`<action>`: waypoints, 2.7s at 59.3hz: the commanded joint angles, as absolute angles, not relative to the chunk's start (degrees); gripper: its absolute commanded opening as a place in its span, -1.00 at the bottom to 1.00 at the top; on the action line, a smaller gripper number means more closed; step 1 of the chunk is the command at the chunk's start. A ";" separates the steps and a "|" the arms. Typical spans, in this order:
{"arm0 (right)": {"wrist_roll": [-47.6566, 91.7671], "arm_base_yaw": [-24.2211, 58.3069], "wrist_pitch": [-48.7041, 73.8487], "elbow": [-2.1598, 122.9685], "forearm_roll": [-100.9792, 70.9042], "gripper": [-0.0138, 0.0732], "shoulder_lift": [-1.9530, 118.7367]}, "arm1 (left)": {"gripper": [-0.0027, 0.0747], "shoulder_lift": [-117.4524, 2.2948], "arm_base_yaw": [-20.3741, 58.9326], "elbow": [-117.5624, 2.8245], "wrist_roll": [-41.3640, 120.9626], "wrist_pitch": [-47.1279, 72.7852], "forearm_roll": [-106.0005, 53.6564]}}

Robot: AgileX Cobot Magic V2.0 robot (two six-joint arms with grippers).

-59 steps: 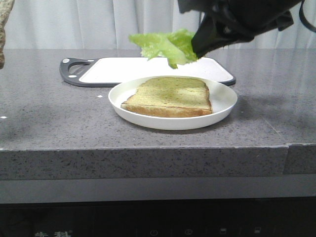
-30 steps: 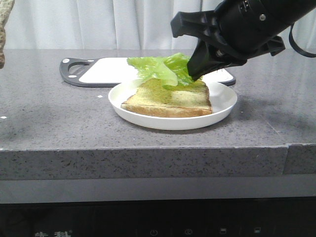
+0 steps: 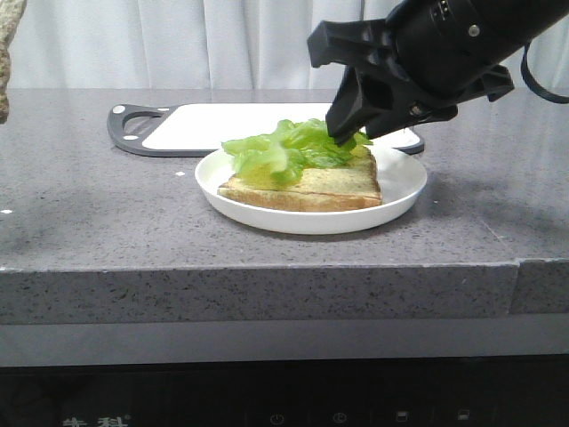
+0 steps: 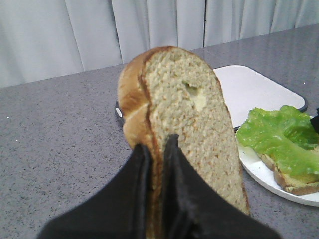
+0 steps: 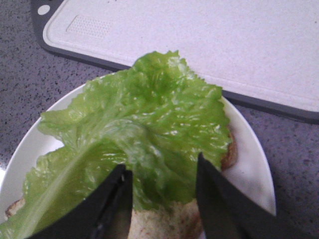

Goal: Left arm grabs bread, right arm adds lettuce
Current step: 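Open the right gripper to drop the lettuce and withdraw it, then bring the held bread slice with the left gripper over the lettuce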

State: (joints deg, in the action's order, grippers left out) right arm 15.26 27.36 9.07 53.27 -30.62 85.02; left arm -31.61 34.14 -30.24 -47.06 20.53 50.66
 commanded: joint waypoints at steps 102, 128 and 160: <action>15.97 27.29 10.64 32.65 -20.84 -0.82 26.87 | -0.98 -83.71 24.81 -79.90 18.69 44.80 -57.30; 15.97 27.29 10.93 32.65 -20.84 -0.82 26.89 | -0.98 -99.53 19.39 -80.58 31.91 53.57 -73.65; 15.97 27.29 10.93 32.65 -20.84 -0.82 26.89 | -0.78 -103.18 19.39 -80.58 31.95 55.76 -73.54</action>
